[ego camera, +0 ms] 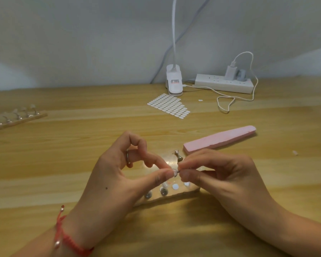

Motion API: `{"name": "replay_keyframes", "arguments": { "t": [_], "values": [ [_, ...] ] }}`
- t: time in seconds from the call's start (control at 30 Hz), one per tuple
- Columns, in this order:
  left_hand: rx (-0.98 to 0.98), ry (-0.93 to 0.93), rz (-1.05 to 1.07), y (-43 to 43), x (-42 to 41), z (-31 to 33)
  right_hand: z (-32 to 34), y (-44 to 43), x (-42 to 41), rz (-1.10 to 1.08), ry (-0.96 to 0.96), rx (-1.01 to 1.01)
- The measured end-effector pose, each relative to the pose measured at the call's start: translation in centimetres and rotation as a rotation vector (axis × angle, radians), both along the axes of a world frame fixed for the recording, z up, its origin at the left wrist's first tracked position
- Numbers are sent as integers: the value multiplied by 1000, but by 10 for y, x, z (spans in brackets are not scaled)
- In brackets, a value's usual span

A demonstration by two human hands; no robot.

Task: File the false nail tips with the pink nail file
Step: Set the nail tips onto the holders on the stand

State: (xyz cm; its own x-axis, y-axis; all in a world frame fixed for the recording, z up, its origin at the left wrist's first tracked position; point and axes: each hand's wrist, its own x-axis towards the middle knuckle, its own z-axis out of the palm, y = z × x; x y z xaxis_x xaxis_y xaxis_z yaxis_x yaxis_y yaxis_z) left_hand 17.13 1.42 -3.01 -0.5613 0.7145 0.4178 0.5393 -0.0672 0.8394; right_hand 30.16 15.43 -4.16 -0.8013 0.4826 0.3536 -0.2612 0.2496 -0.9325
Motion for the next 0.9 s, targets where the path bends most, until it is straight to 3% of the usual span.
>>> {"name": "replay_keyframes", "arguments": {
  "t": [0.43,0.9],
  "values": [
    [-5,463,-115,-3,1,4,1,-2,1,33,-13,-37],
    [3,625,-233,-6,-2,6,0,-4,2,71,-9,39]
  ]
}}
